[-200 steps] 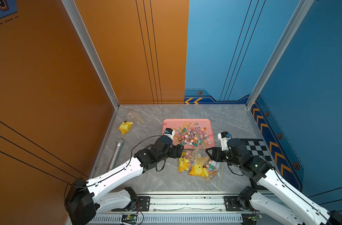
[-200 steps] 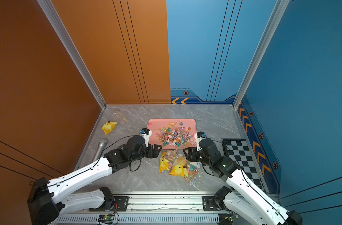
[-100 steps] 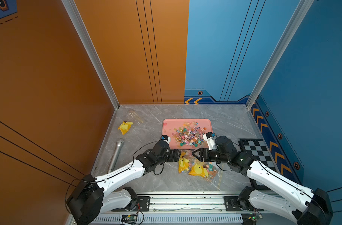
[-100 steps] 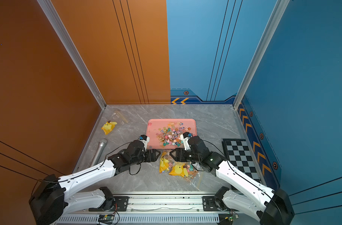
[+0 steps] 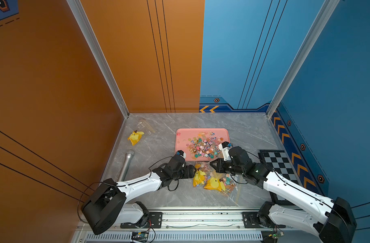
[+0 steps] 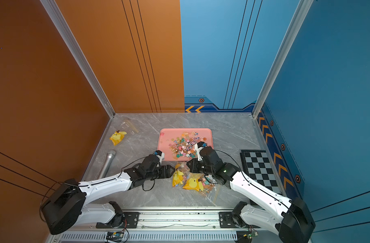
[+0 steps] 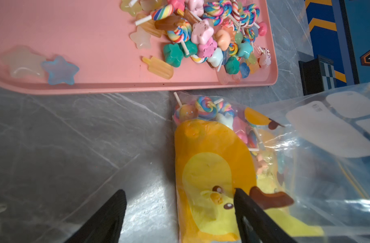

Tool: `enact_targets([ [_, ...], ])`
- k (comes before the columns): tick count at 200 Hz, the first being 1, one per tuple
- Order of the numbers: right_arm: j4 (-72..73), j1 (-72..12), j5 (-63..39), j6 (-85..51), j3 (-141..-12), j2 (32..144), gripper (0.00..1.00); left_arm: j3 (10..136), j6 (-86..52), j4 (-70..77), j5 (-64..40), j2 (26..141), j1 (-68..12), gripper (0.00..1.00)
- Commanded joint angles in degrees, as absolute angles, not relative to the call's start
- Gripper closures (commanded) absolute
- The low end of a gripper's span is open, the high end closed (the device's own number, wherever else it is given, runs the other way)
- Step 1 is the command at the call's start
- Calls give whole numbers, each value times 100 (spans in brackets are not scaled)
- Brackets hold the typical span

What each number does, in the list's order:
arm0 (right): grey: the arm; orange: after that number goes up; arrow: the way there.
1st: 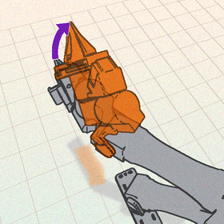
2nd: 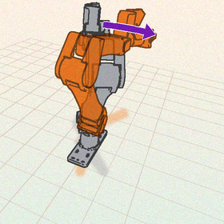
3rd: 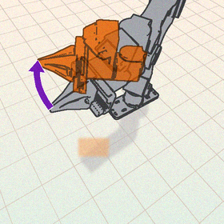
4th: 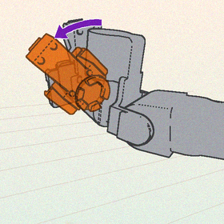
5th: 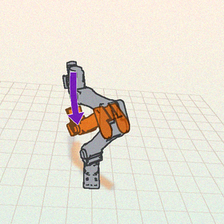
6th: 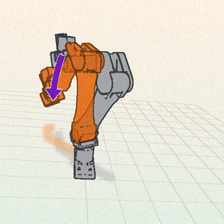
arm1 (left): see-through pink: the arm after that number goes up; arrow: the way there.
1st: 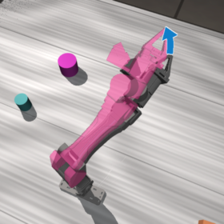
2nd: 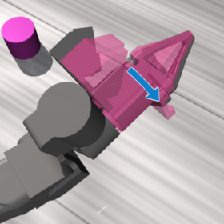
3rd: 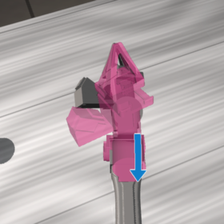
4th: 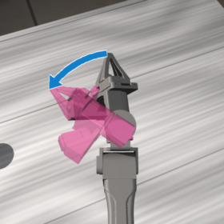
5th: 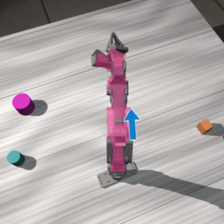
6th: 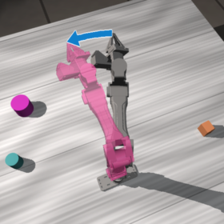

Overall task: Pour candies out of the ziploc bag
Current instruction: Pick up the ziploc bag from the center of the board.

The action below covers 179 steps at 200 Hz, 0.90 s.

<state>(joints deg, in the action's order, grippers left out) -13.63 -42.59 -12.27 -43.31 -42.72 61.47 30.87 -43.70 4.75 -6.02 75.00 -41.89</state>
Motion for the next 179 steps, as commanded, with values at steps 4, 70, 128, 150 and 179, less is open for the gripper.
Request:
enact_targets([
  [4, -1687, -4175, -815, -4219, -4390, 5923, 96, 3034, -4421, 745, -811, 7631, -4164, 19],
  [70, -2275, -3851, -475, -4138, -3959, 5452, 100, 3021, -4509, 1174, -1096, 7928, -4252, 21],
  [128, -2276, -3764, -530, -4091, -3934, 5447, 100, 3192, -4597, 1555, -1285, 8289, -4497, 24],
  [150, -2276, -3761, -536, -4078, -3929, 5450, 100, 3239, -4657, 1679, -1306, 8439, -4594, 24],
  [179, -2276, -3735, -545, -4077, -3877, 5427, 100, 3277, -4753, 1870, -1357, 8619, -4673, 27],
])
